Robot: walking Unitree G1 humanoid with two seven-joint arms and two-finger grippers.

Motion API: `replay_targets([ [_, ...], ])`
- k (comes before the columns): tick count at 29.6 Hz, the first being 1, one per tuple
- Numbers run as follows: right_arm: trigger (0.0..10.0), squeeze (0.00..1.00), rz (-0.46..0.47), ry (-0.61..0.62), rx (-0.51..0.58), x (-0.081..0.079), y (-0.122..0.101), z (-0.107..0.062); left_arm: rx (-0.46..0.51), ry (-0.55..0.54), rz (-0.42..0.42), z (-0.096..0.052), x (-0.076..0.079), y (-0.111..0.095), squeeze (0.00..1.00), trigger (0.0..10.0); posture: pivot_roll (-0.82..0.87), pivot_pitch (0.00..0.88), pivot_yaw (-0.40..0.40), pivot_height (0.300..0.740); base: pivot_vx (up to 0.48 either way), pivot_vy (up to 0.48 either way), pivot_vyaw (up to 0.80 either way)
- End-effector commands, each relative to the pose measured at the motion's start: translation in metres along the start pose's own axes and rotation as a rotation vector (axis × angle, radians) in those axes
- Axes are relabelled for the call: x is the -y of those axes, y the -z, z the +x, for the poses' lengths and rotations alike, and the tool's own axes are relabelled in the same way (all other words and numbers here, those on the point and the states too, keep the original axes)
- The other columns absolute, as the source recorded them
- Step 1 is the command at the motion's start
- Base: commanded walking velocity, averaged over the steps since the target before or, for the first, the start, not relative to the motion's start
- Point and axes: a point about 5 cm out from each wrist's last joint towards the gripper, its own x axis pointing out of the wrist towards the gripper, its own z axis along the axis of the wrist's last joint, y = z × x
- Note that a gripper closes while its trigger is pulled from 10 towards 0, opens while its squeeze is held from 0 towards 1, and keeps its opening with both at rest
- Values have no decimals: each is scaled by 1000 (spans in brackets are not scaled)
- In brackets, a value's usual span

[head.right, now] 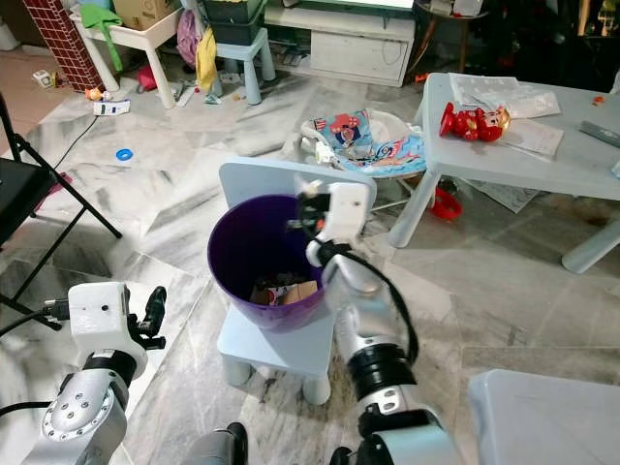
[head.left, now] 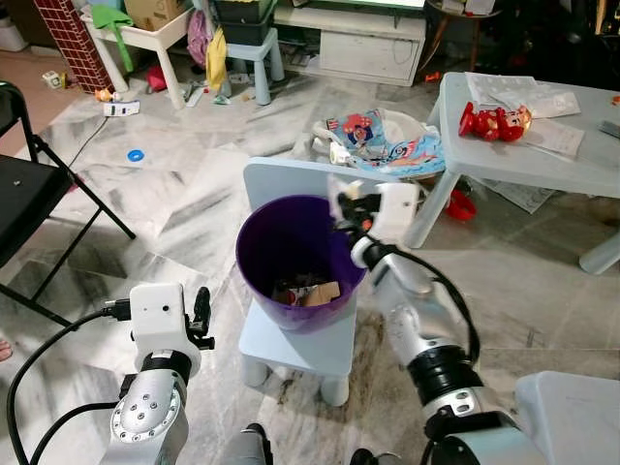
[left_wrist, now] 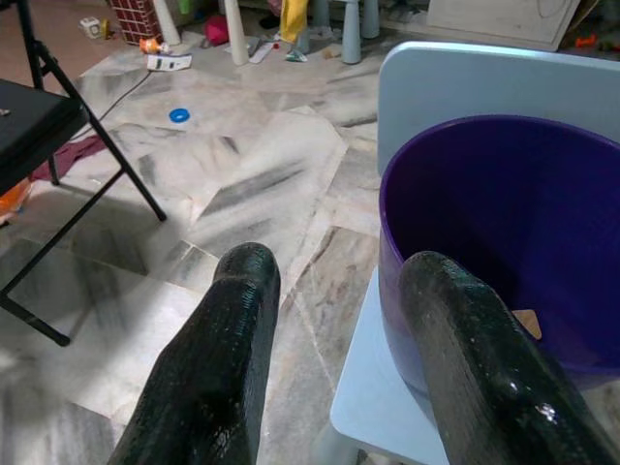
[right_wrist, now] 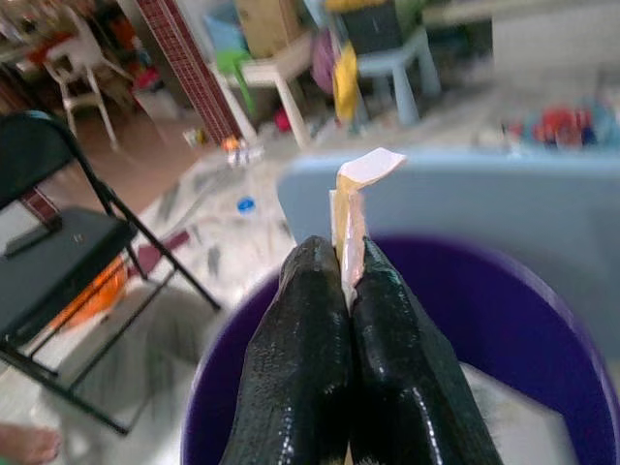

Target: Picking trash to rubbish bin

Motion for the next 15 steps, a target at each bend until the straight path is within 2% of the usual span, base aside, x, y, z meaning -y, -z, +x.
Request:
replay_targets([
  [1, 0, 0, 66, -42, -14, -20, 6, 6, -2, 2, 0, -3, 0, -1, 0, 10000, 298, 149, -74, 740, 0, 0, 0],
  [4, 0, 0, 123, -83, -77, -36, 25, 6, -9, 4, -4, -7, 0, 0, 0, 10000, 312, 152, -78, 740, 0, 0, 0],
  [15, 0, 0, 186, -125, -115, -51, 41, 4, -17, 22, -4, -7, 3, 1, 0, 10000, 314, 153, -77, 740, 0, 0, 0],
])
